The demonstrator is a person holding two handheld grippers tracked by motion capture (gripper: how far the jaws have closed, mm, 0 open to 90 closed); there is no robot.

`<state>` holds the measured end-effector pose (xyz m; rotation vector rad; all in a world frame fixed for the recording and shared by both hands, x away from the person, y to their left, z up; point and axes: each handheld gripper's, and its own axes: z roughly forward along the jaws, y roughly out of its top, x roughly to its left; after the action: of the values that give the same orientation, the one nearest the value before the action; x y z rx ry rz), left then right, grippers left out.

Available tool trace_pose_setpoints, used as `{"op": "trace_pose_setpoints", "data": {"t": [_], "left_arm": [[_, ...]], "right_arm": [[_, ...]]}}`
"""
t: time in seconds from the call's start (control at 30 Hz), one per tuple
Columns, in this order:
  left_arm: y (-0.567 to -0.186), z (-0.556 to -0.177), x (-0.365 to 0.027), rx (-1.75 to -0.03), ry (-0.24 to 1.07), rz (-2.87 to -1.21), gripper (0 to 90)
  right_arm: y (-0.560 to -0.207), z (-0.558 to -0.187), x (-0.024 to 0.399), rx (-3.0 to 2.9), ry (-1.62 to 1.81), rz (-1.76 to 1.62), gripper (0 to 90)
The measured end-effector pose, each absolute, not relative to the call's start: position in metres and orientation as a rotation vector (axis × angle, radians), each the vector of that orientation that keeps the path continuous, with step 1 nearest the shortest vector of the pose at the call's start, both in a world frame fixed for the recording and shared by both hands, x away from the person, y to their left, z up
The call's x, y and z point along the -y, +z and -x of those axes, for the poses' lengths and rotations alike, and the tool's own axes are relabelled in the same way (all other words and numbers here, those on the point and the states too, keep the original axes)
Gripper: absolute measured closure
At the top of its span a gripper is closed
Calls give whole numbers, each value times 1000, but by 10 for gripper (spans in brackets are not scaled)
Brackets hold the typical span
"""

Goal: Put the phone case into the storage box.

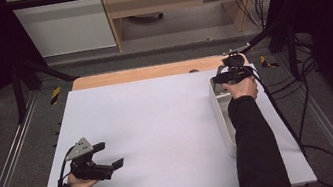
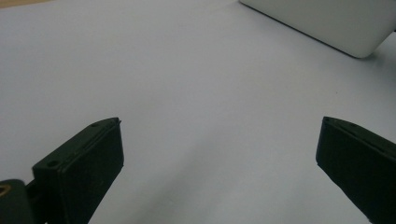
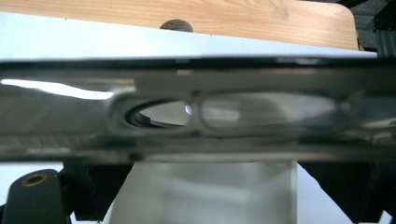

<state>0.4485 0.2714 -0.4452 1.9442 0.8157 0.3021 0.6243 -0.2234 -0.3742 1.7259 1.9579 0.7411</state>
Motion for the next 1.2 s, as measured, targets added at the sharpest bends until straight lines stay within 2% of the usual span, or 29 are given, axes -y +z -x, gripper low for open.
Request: {"op": "trace_pose_setpoints", "data": {"t": [1.2], "left_arm": [[-446, -449, -271, -807, 294, -1954, 3]], "right_arm": [[-386, -643, 215, -1986, 671, -1767, 112]]}}
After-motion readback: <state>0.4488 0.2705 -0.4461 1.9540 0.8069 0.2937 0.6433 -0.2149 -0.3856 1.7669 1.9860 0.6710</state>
